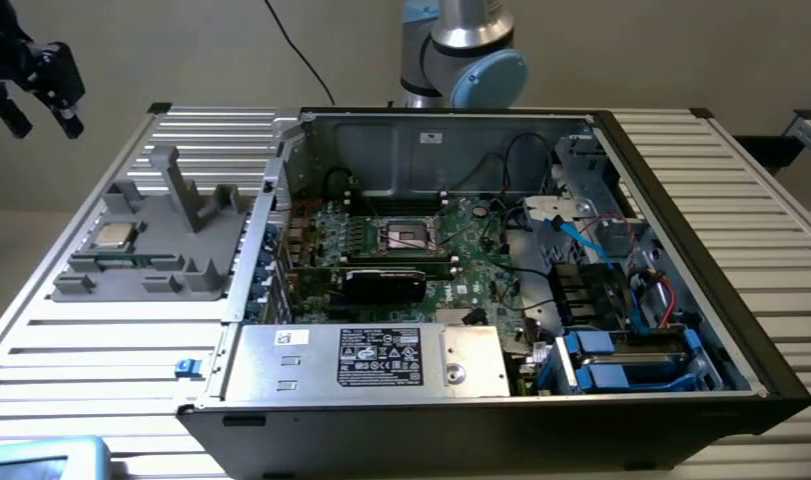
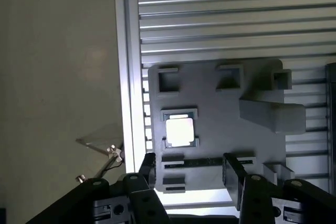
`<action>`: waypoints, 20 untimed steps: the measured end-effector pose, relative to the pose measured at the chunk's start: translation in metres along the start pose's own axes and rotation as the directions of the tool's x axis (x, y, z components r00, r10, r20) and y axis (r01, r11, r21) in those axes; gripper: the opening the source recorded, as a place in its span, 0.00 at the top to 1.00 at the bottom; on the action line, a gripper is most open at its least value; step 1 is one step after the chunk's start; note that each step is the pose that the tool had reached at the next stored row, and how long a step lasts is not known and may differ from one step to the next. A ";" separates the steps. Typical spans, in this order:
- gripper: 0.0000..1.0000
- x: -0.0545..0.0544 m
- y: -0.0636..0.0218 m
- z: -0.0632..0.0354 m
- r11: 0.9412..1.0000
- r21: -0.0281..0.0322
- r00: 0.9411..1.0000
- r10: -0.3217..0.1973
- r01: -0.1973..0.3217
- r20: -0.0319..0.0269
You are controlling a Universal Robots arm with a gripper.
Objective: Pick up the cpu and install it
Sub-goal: 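Pick up the cpu and move it towards the insertion slot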
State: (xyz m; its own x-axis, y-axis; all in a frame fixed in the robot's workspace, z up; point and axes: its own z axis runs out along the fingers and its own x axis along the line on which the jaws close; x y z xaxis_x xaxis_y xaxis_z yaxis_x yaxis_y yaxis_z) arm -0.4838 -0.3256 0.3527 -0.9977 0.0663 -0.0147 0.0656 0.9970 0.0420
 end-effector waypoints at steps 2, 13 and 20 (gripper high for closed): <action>0.34 0.000 -0.0002 0.0032 1.000 0.000 1.000 0.000 0.000 0.000; 0.34 0.003 -0.0009 0.0169 1.000 0.002 1.000 0.000 0.000 -0.025; 0.34 0.004 -0.0014 0.0268 1.000 0.002 1.000 0.000 0.000 -0.028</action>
State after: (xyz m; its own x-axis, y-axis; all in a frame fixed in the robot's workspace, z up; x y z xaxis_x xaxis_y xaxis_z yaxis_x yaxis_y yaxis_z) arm -0.4871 -0.3256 0.3259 -0.9978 0.0653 0.0132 0.0658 0.9970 0.0400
